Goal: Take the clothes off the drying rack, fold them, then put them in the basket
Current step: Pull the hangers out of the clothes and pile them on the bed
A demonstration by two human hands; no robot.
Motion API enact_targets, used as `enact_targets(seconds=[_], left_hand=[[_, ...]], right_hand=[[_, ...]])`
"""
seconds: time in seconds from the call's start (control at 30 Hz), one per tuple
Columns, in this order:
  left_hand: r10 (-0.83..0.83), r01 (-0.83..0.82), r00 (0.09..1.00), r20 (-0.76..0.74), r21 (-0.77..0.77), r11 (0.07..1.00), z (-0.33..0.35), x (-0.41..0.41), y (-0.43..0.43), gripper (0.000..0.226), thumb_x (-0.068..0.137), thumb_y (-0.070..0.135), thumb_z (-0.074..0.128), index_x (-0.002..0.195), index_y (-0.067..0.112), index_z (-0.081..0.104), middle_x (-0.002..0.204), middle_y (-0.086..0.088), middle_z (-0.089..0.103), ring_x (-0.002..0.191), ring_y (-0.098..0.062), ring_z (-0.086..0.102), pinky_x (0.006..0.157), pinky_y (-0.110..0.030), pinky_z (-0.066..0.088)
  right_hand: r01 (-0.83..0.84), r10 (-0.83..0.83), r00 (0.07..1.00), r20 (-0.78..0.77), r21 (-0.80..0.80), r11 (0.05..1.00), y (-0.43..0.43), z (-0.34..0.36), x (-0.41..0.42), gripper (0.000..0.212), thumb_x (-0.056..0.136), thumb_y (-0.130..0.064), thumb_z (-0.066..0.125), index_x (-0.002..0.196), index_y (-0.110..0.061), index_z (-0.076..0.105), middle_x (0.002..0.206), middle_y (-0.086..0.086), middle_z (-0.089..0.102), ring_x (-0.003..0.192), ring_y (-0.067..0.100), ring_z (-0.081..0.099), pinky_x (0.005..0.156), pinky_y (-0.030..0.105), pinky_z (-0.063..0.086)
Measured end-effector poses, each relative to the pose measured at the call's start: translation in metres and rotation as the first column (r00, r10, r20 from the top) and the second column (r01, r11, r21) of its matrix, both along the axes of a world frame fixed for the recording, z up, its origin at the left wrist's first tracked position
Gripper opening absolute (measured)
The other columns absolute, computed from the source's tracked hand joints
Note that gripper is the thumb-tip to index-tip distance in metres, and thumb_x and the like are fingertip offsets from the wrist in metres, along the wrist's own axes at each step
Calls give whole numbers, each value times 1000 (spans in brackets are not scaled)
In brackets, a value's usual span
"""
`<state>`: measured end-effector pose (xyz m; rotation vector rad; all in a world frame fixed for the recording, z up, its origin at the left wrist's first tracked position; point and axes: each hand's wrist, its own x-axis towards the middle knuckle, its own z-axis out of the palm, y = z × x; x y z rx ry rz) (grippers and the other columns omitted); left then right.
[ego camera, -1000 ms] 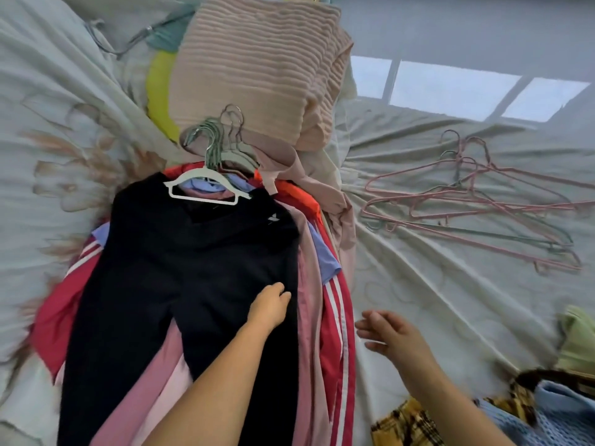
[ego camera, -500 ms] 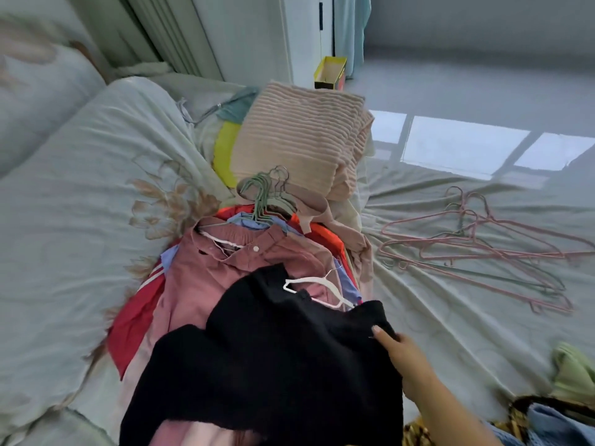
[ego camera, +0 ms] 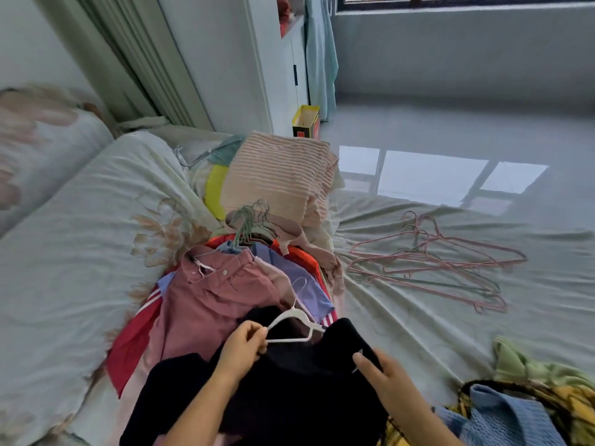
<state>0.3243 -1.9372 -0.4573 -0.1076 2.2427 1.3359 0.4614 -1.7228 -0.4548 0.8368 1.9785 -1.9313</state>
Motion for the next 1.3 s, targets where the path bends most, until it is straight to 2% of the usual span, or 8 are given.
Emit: enact_targets(seconds=[0.2,0.33,0.57,0.67,0.8,1.0,1.1,1.3], left_hand=[[-103,110,992,72,-88,990,-3,17,6,11,95,18,51,86,14,55,79,-2,61,73,-12,55,66,-25,43],[-64,58,997,-53,-115,992,-5,22,21,11,91,23,58,91,12,55,87,-4,59,81,-19,54,76,-32,45],[-259,219,895,-365,-147,965,76,-13,53,63,80,50,63,127,11,48,116,5,46,110,-10,44,97,-31,37],[-452,413,820,-353,-183,892,108,-9,64,51,70,73,50,107,38,54,103,16,58,100,-3,52,86,-21,40],[-395,416,804,-444,-53,908,140,3,82,59,59,74,51,83,24,69,79,3,68,73,-3,60,71,-23,42],[-472,357,632,-614,-310,881,184,40,134,56,68,78,44,70,25,59,108,-16,64,86,-22,62,57,-27,34],[-545,381,581,-604,-390,838,193,68,157,54,64,80,36,61,27,43,78,-1,62,84,-25,61,56,-29,31],[-504,340,549,-667,-373,863,200,108,180,55,71,65,32,80,19,61,84,-4,68,86,-24,63,67,-29,38]], right_hand=[[233,-242,968,-59,-133,963,37,36,58,26,75,-34,76,63,-13,66,57,7,54,50,15,55,48,18,38],[254,-269,961,-67,-172,952,58,55,78,90,18,-72,82,75,-5,66,57,8,54,52,18,55,48,19,38],[186,-235,951,-199,-234,954,86,132,109,91,31,-57,91,97,1,68,66,17,51,52,21,50,43,19,36],[163,-230,927,-296,-235,958,100,169,123,77,24,-57,92,89,-19,77,68,15,61,53,20,57,44,17,40],[231,-268,910,-317,-150,961,133,197,150,90,10,-59,90,91,-22,77,68,8,69,55,19,66,45,20,49],[238,-131,948,-289,373,897,162,215,163,98,30,-85,66,110,-29,59,106,-3,66,90,5,65,75,20,50],[89,40,971,-237,508,857,154,213,145,89,40,-93,50,110,-38,54,104,-13,62,94,-1,61,84,20,46],[130,65,966,-248,691,711,148,194,122,34,86,-49,57,109,-24,55,93,-9,50,89,9,50,81,25,41]])
